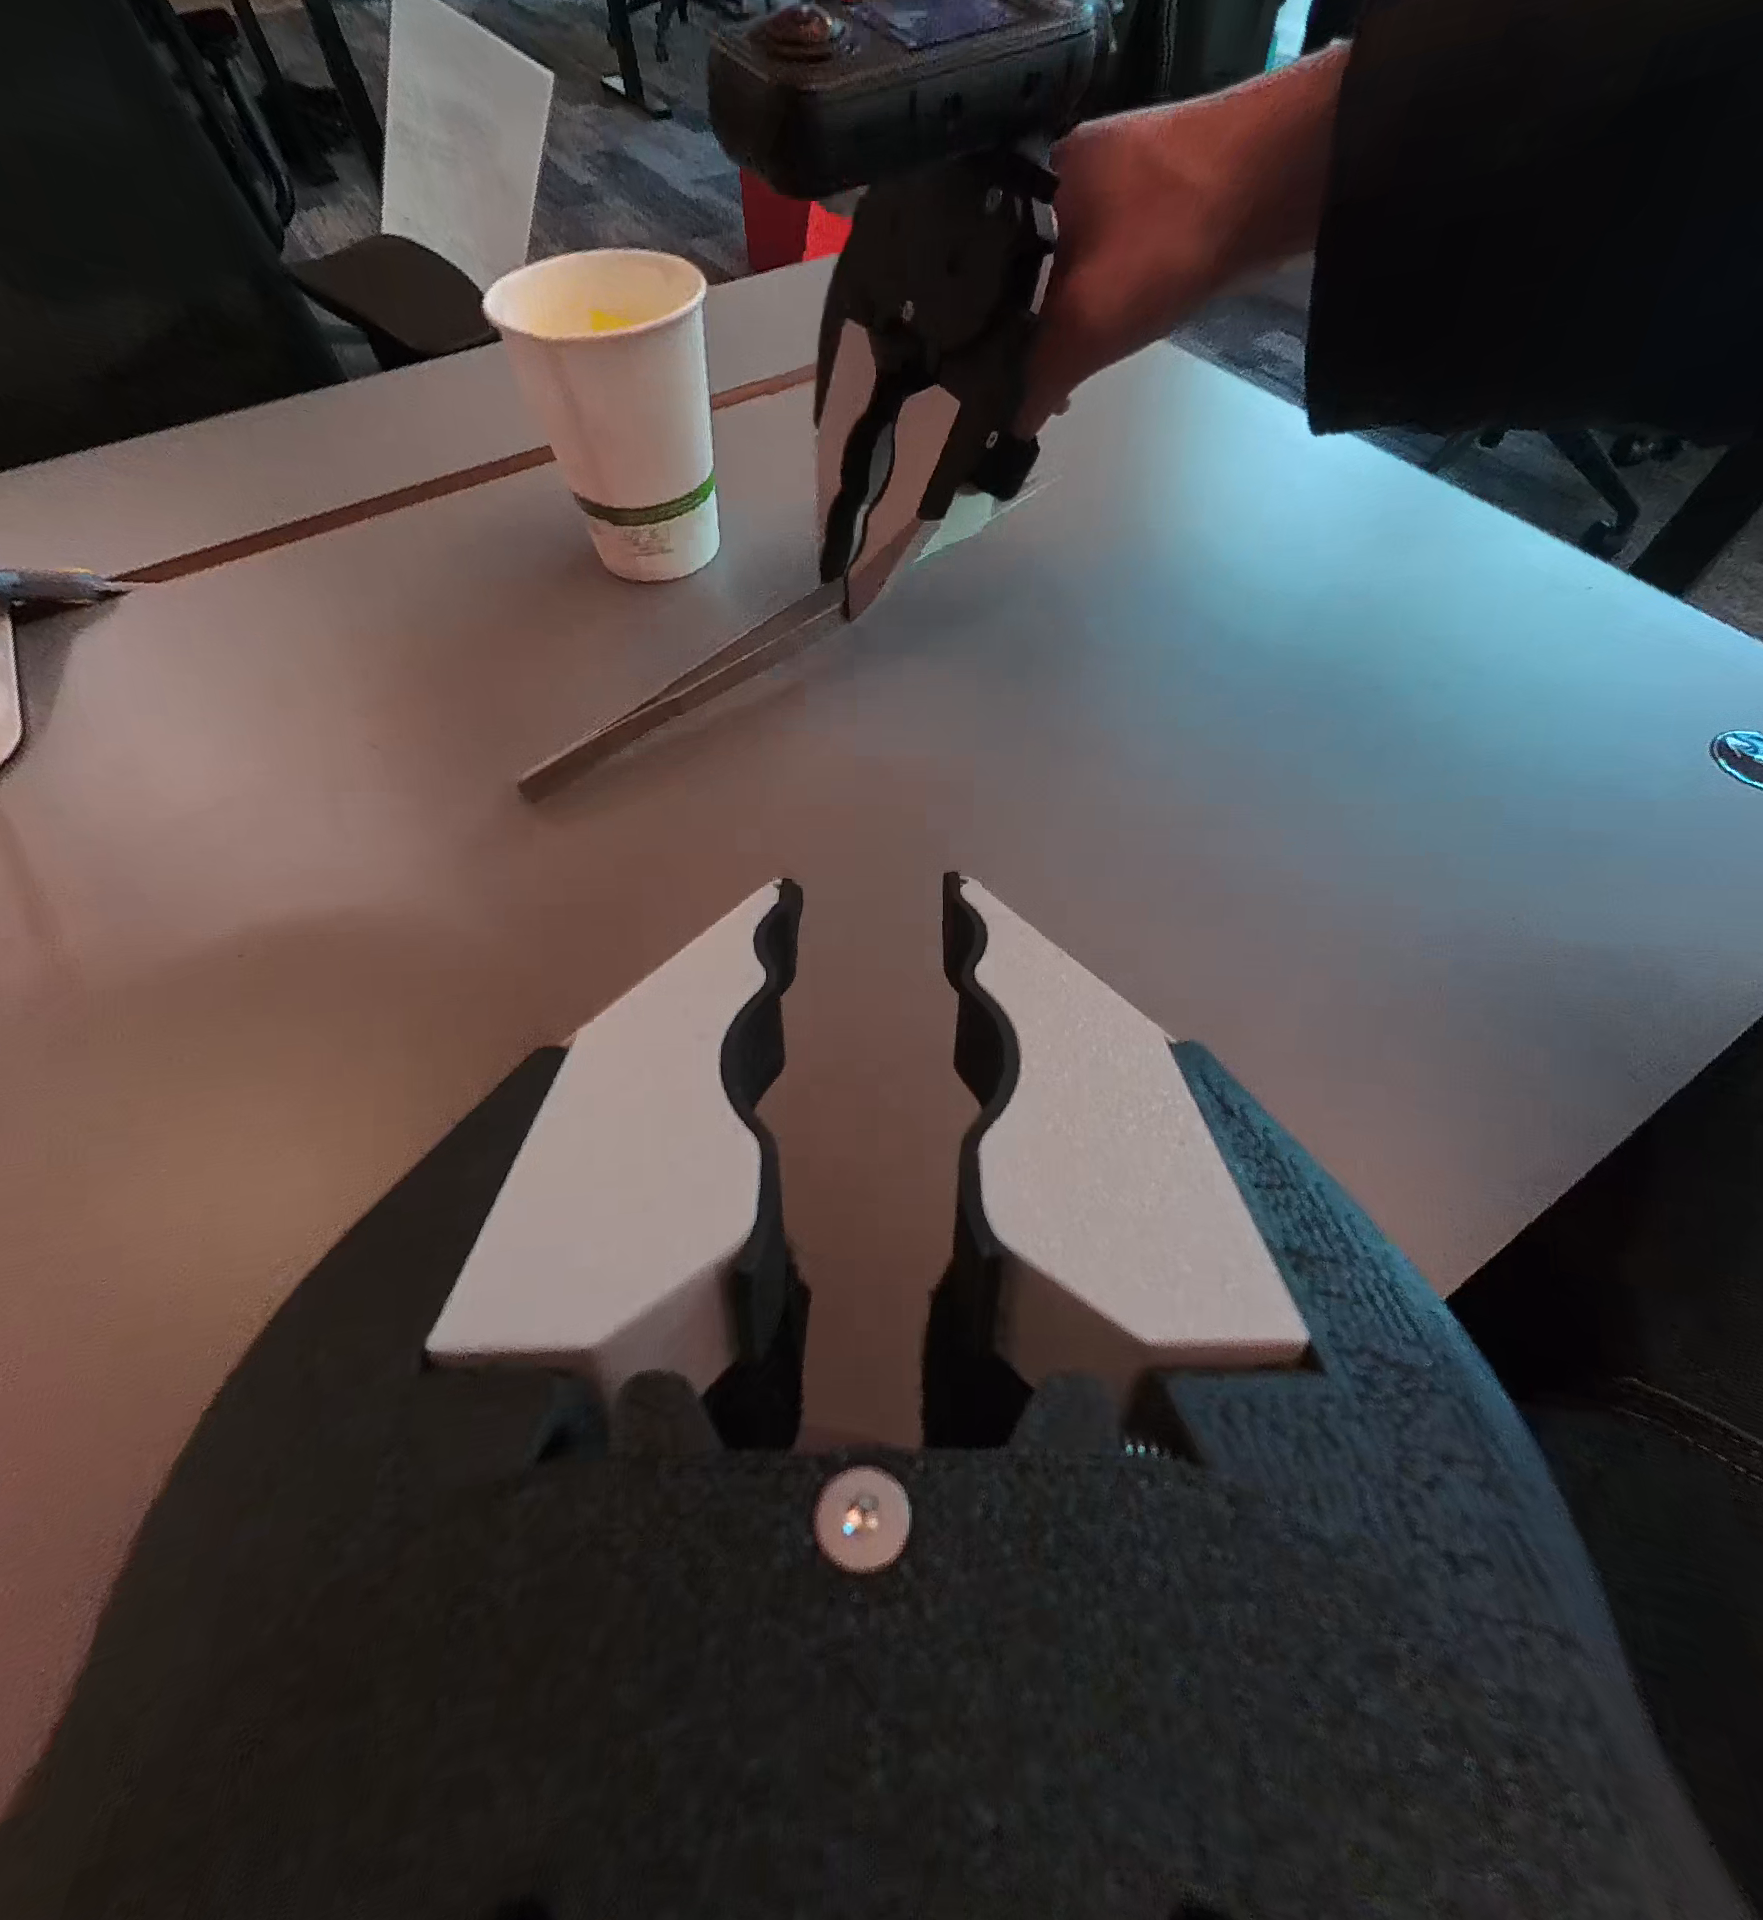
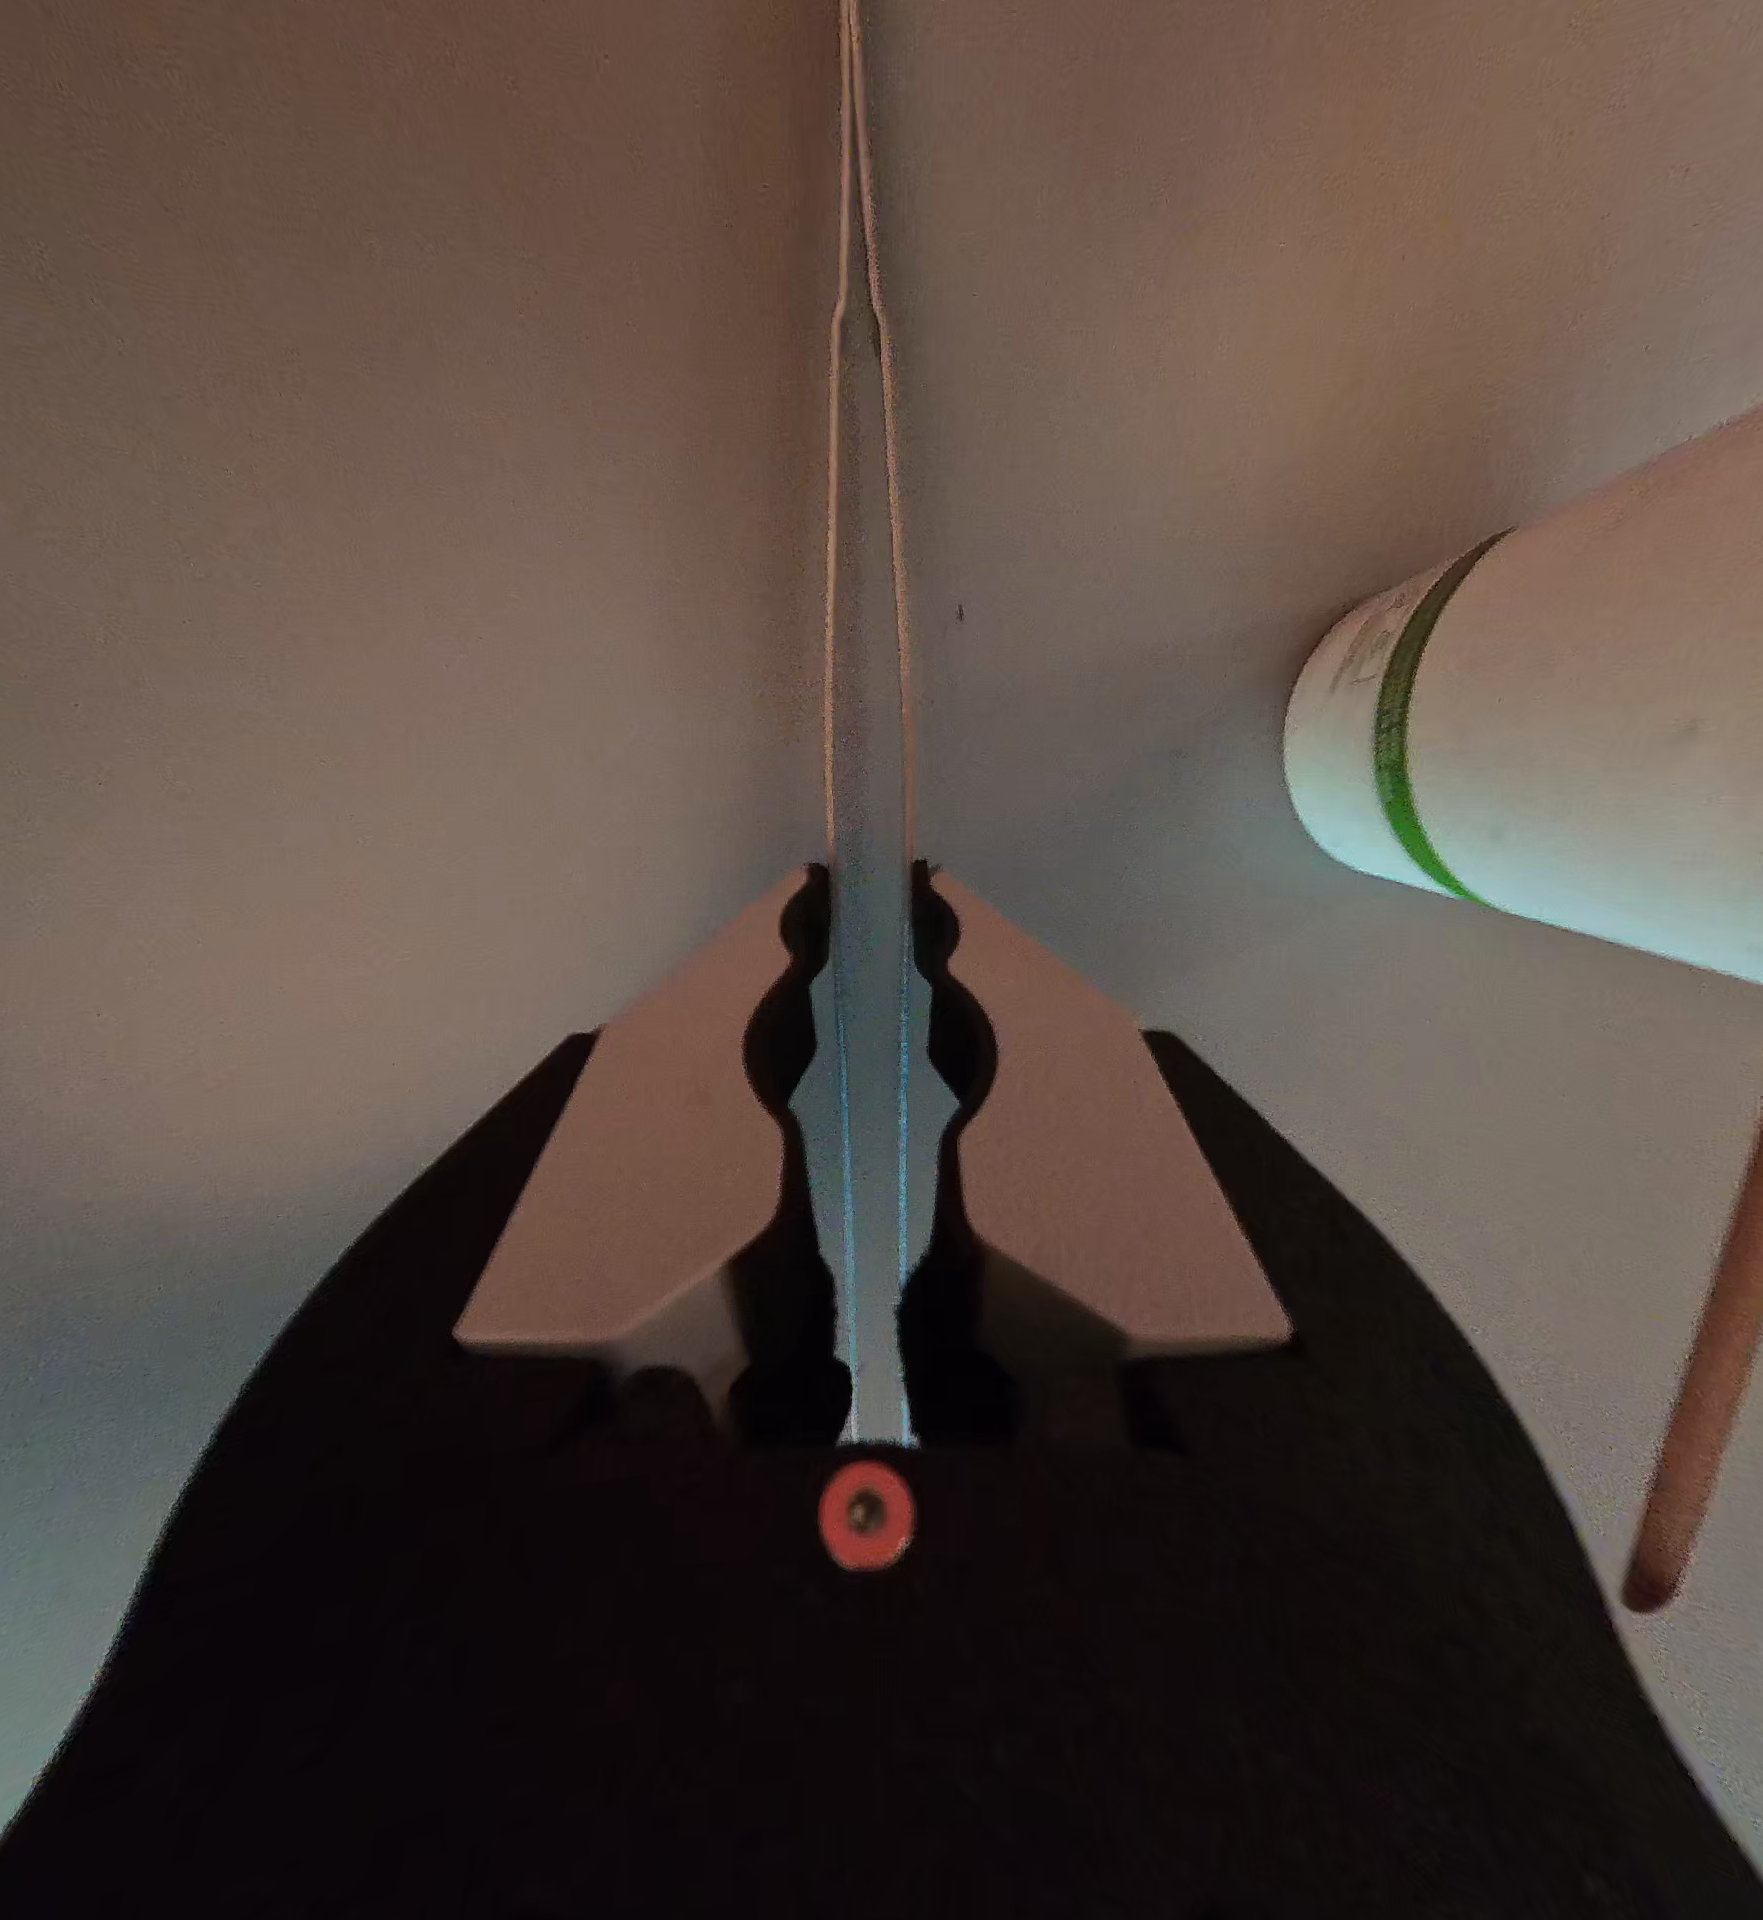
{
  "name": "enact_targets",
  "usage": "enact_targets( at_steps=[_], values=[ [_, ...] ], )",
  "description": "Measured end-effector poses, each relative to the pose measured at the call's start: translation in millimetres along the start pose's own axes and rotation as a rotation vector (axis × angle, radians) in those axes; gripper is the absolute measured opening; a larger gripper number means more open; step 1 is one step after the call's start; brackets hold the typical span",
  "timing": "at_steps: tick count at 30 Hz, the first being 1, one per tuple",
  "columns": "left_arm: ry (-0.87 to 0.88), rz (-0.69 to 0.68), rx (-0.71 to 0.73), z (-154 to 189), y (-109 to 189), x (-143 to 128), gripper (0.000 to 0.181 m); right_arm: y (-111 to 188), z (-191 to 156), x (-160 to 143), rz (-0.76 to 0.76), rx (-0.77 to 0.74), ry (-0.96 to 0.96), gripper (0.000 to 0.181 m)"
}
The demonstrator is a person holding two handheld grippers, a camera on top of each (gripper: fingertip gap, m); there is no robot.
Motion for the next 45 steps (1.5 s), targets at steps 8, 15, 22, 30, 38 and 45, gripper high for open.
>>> enact_targets(
  at_steps=[8, 15, 22, 30, 38, 45],
  values=[
    [0.111, -0.018, -0.038, -6.7, -3.8, -3.9, 0.026, -8.3, -7.8, -8.4, 0.131, -0.040, -0.089, 0.029],
    [0.140, -0.009, -0.055, -5.9, -4.5, -4.0, 0.026, 22.1, 28.1, -16.7, 0.571, -0.426, -0.337, 0.088],
    [0.106, -0.004, -0.058, -2.2, -9.6, -1.3, 0.026, -20.6, 87.6, -5.1, 0.567, -0.361, -0.509, 0.117],
    [0.089, 0.002, -0.022, -8.4, -7.6, -1.6, 0.026, 5.9, 102.1, -2.0, 0.367, -0.627, -0.217, 0.078],
    [0.101, 0.008, -0.035, -7.9, -5.3, 2.2, 0.026, 26.6, 85.3, -45.1, -0.619, -0.934, 0.889, 0.078],
    [0.086, 0.010, -0.022, -6.7, -4.2, 3.1, 0.025, 30.4, 51.6, -29.2, -0.950, -0.620, 0.811, 0.079]
  ],
)
Point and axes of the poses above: each gripper's, where its closed fingertips meet, y back along the fingers, x out of its top, z = x × y across the jaws, the point moved 8 cm from there along y, back along the fingers, and after that the axes turned 2 degrees about -z, right-handed, at the moved point
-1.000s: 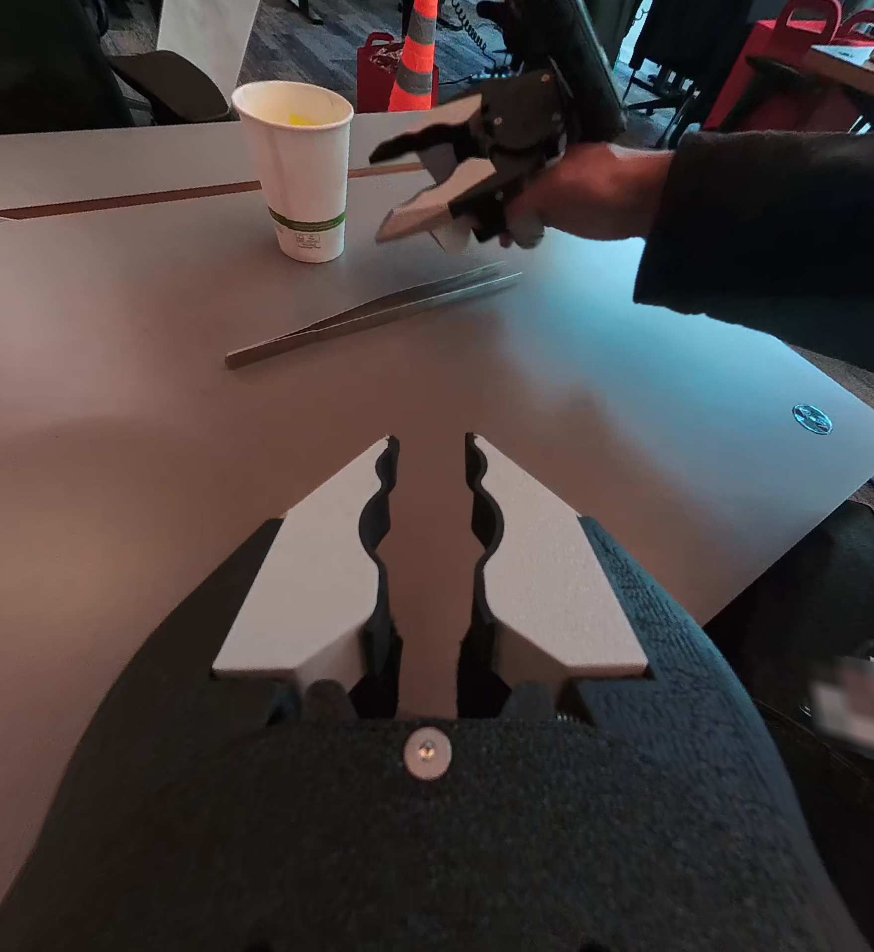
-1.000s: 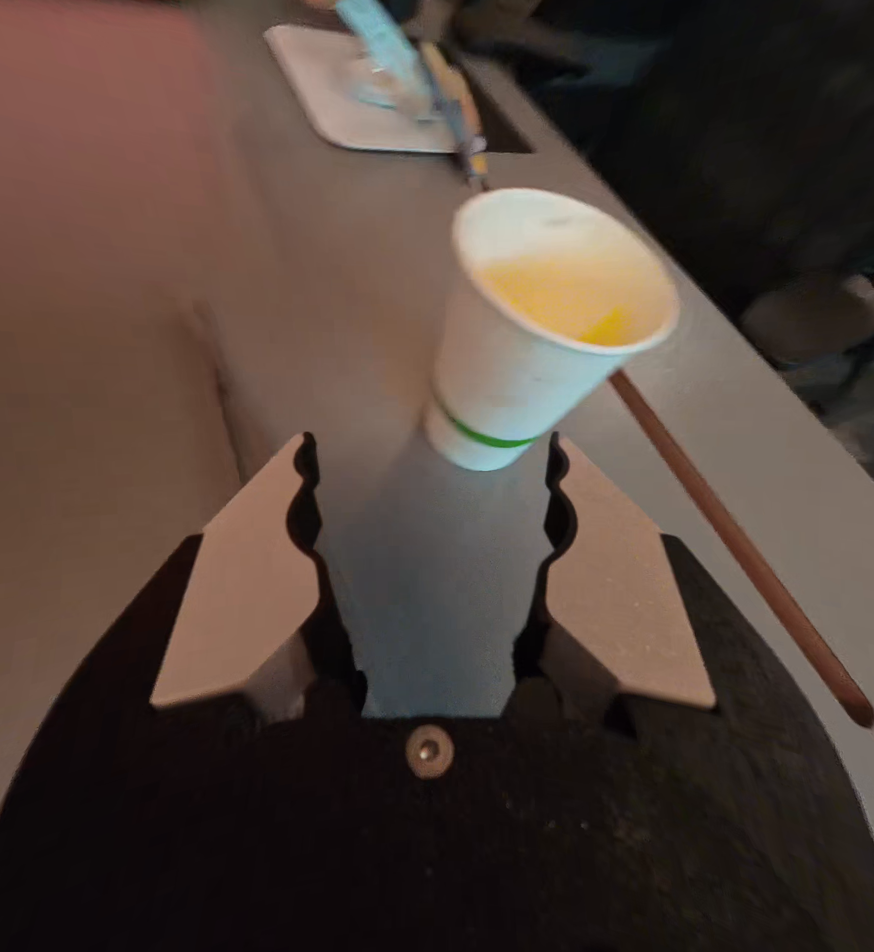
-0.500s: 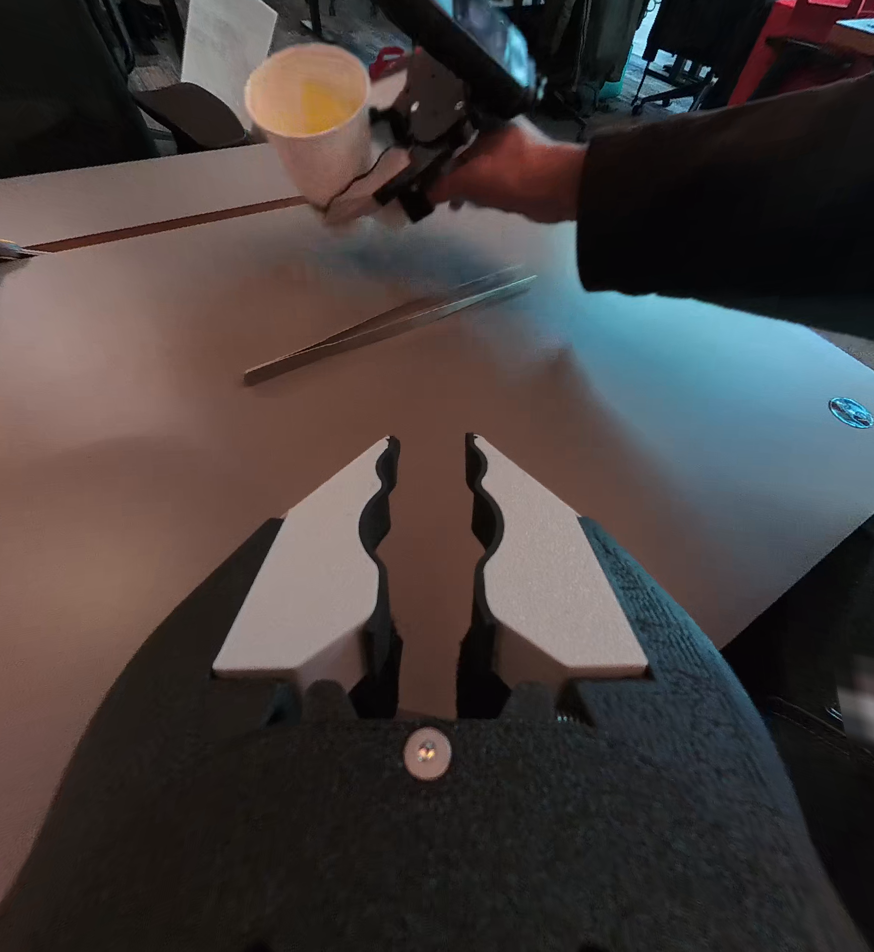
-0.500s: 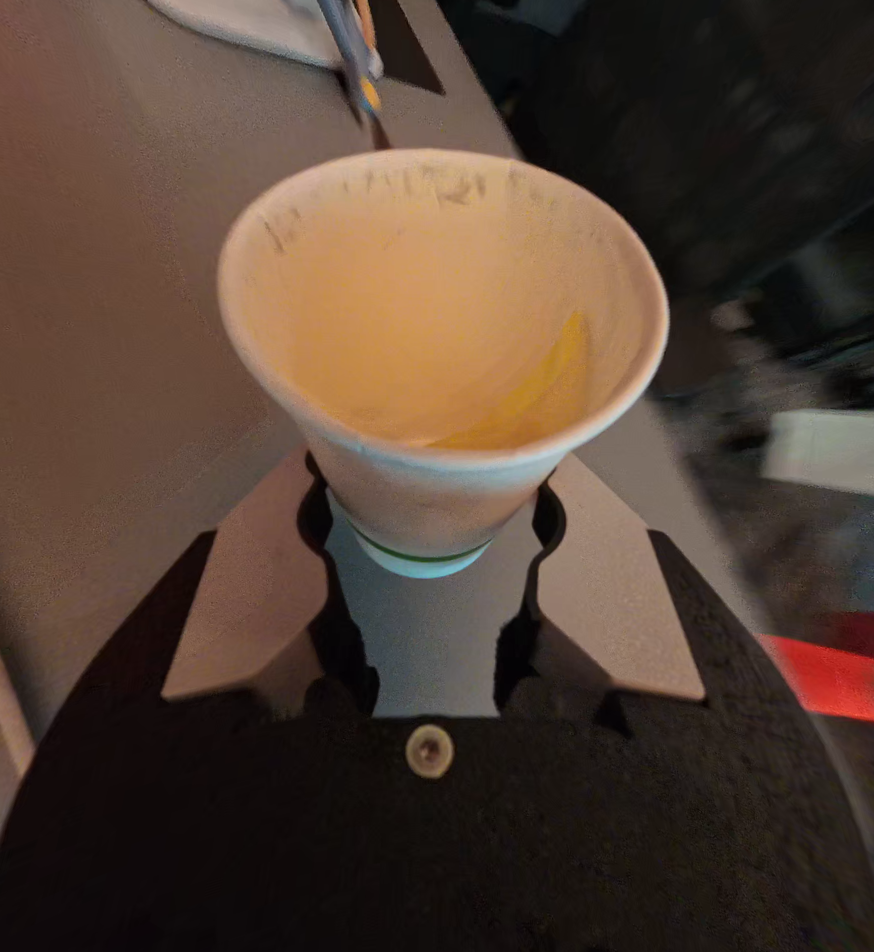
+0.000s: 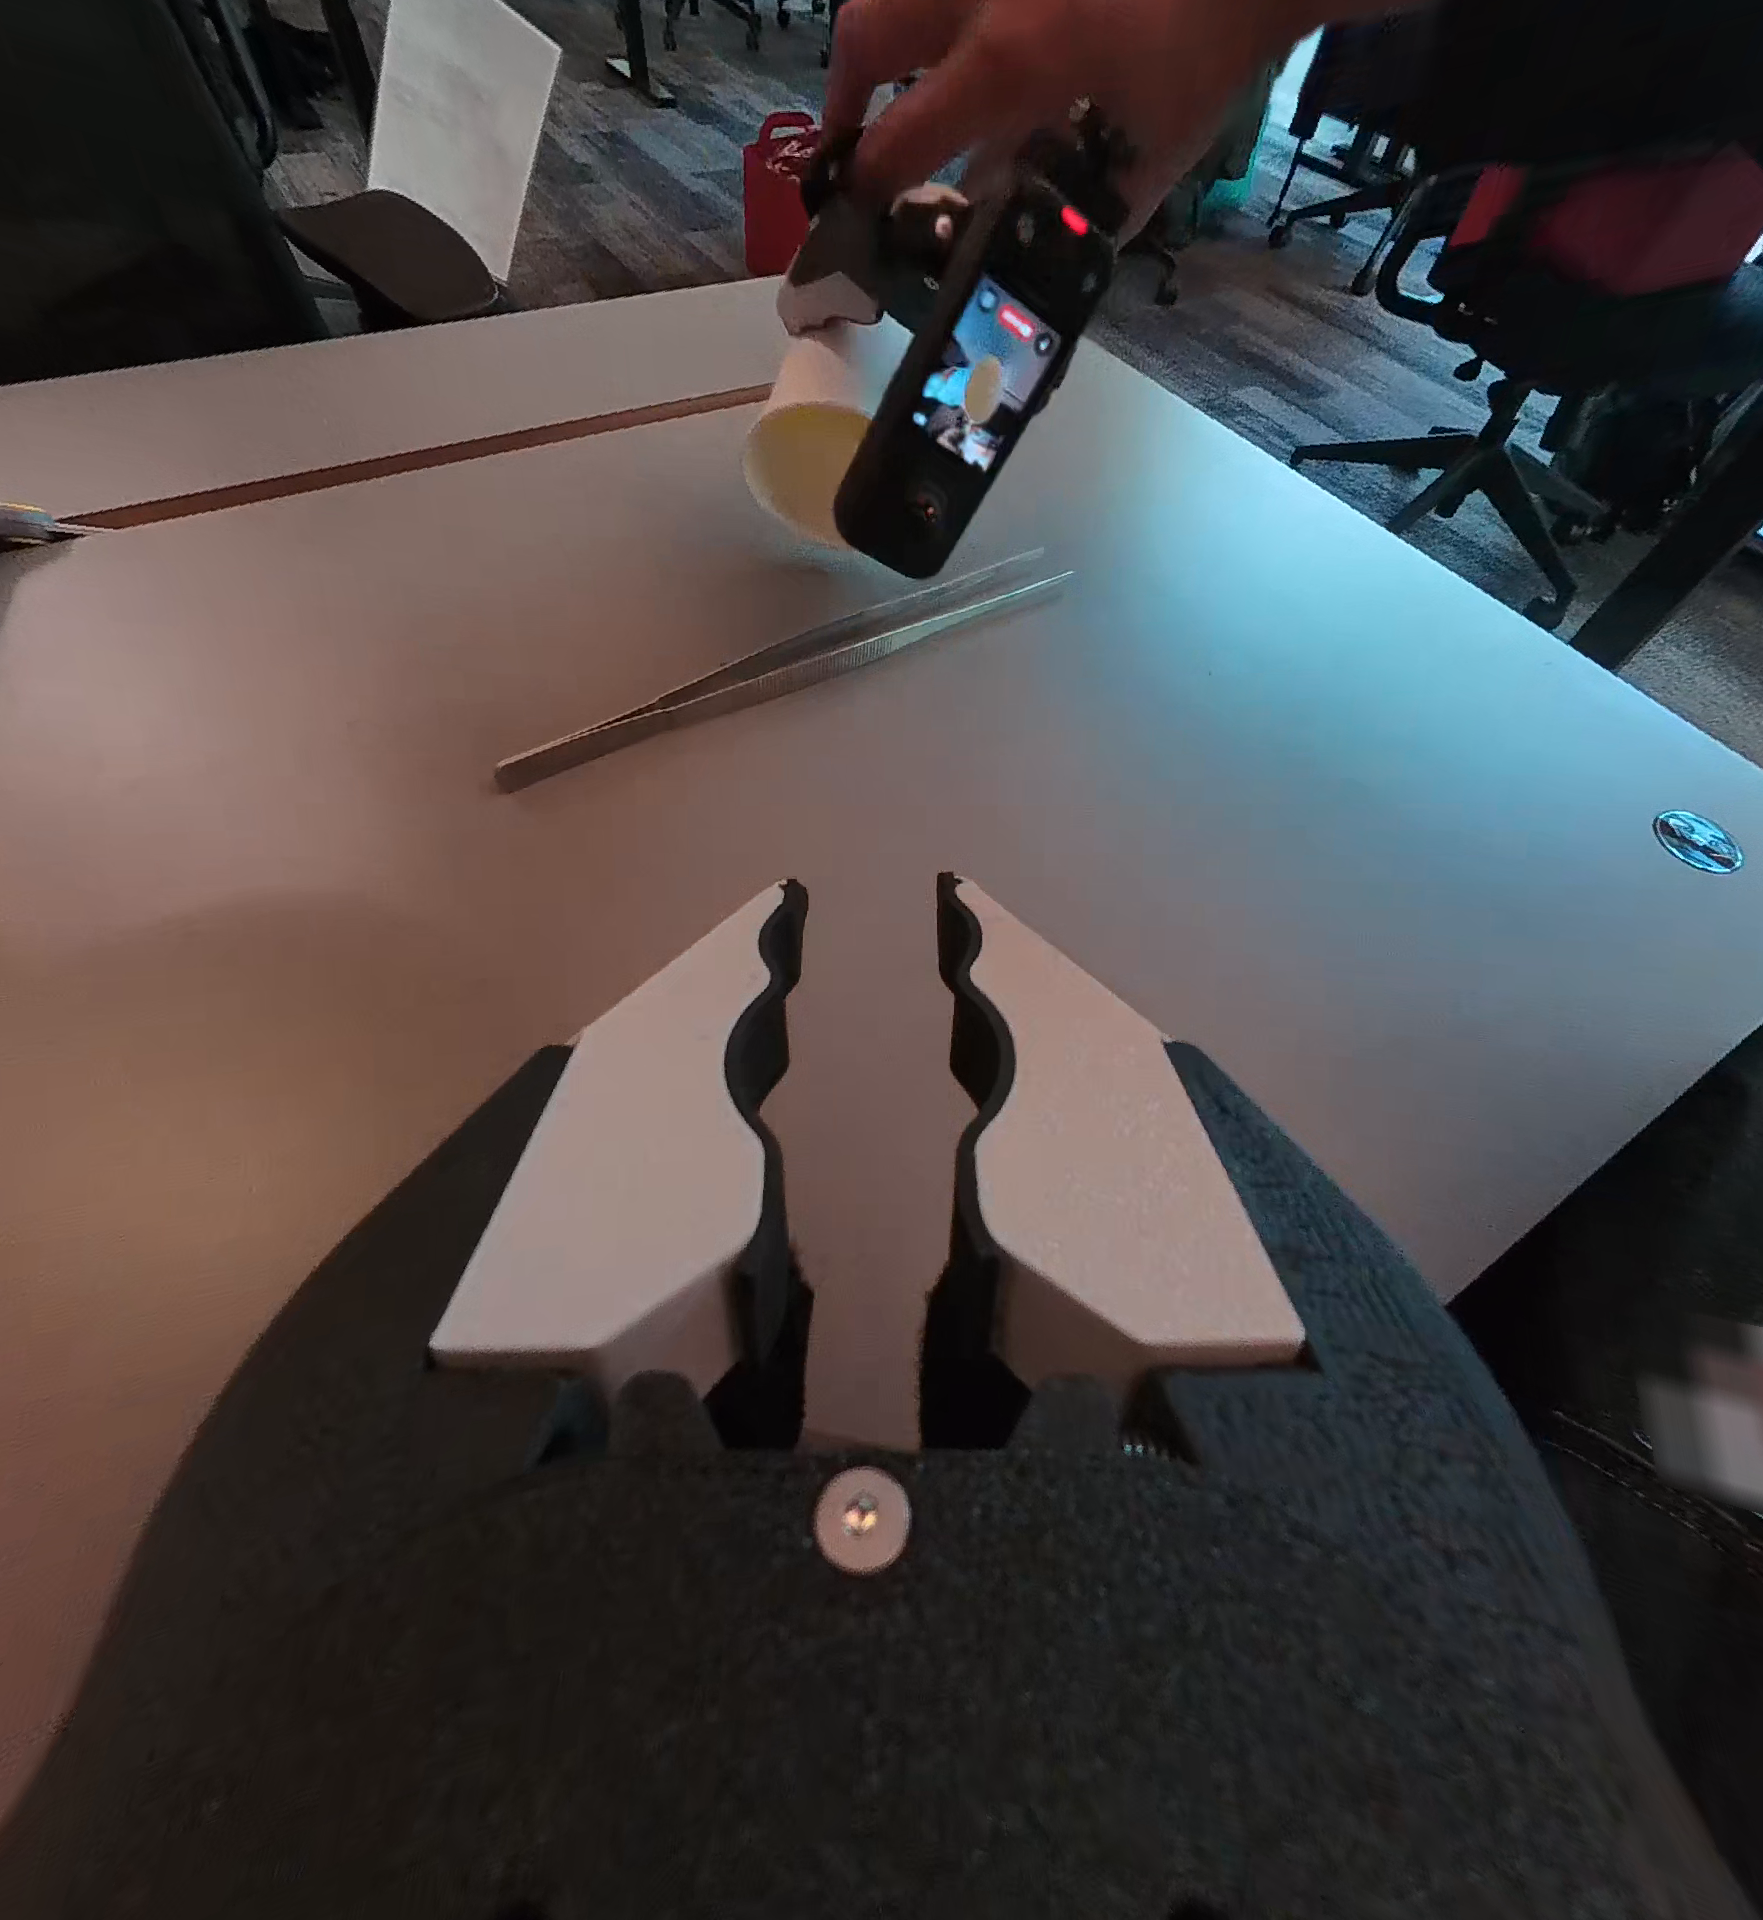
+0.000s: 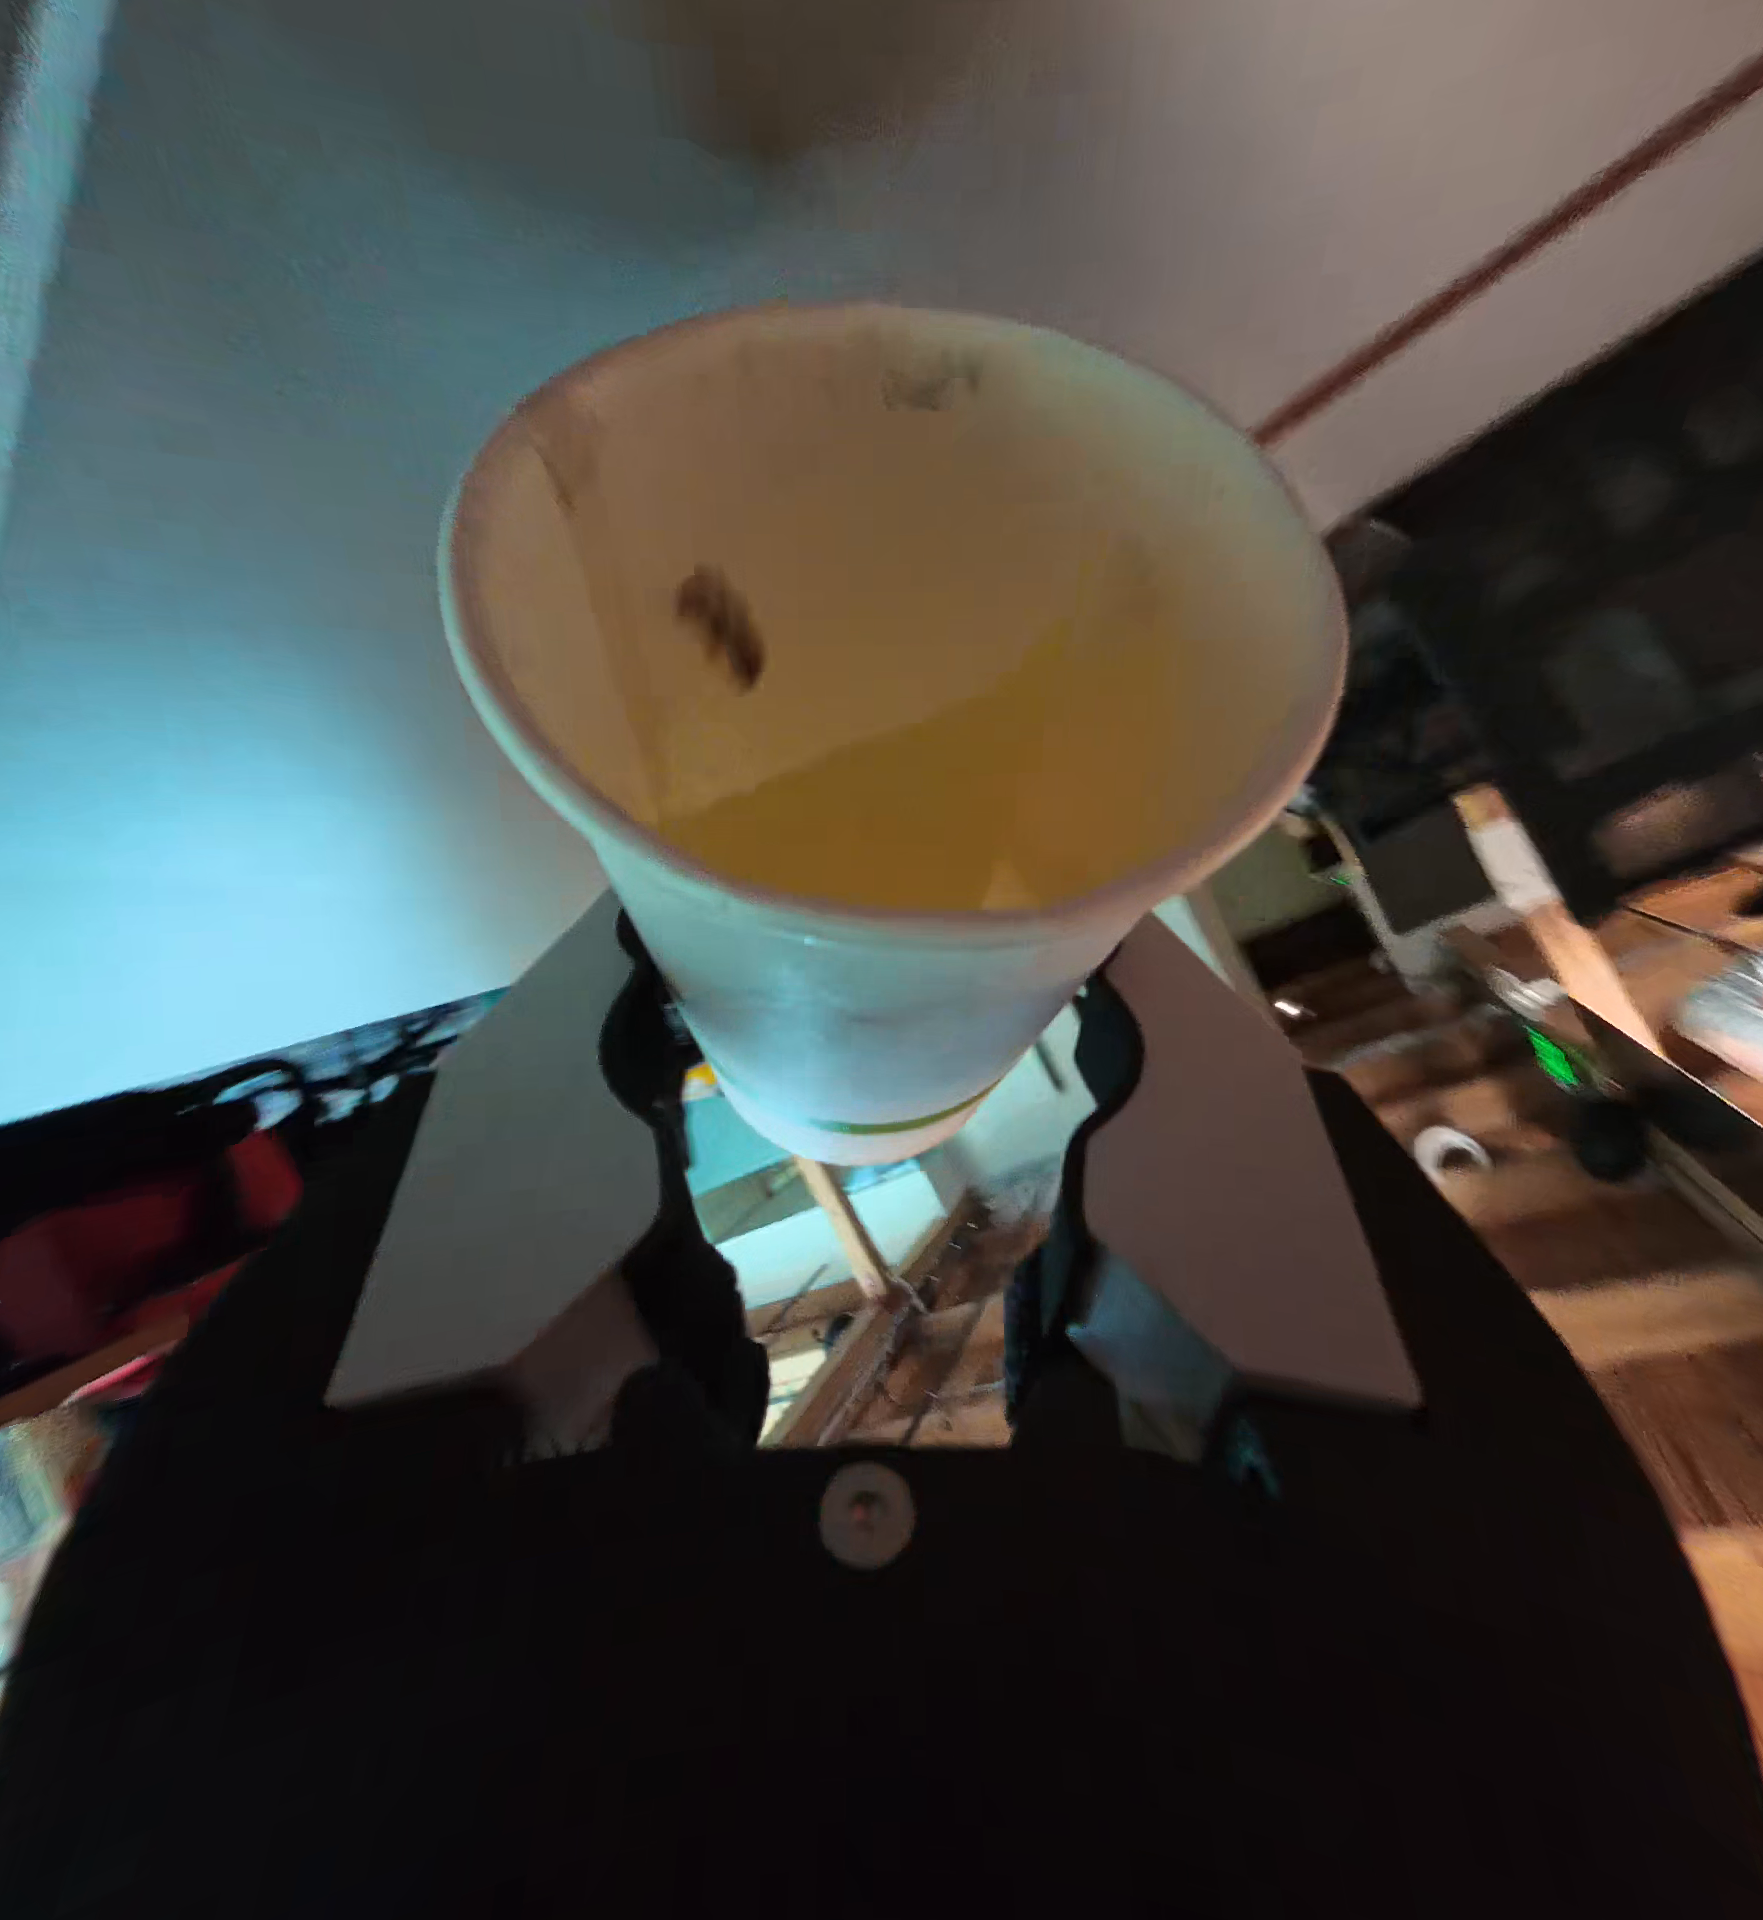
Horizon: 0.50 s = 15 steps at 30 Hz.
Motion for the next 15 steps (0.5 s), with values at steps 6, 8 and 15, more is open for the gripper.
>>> enact_targets(
  at_steps=[6, 8, 15],
  values=[
    [0.002, 0.000, -0.005, 0.0, 0.5, 0.0, 0.025, 7.3, -4.5, 2.8, 0.064, 0.414, -0.084, 0.080],
    [0.001, 0.004, -0.002, -0.6, 1.5, 0.6, 0.025, 7.9, -4.2, -5.5, 0.071, 0.584, -0.156, 0.079],
    [0.009, -0.003, -0.012, -0.7, -1.2, -0.3, 0.024, 0.3, -15.6, -32.9, -0.253, 0.908, -0.142, 0.080]
  ],
)
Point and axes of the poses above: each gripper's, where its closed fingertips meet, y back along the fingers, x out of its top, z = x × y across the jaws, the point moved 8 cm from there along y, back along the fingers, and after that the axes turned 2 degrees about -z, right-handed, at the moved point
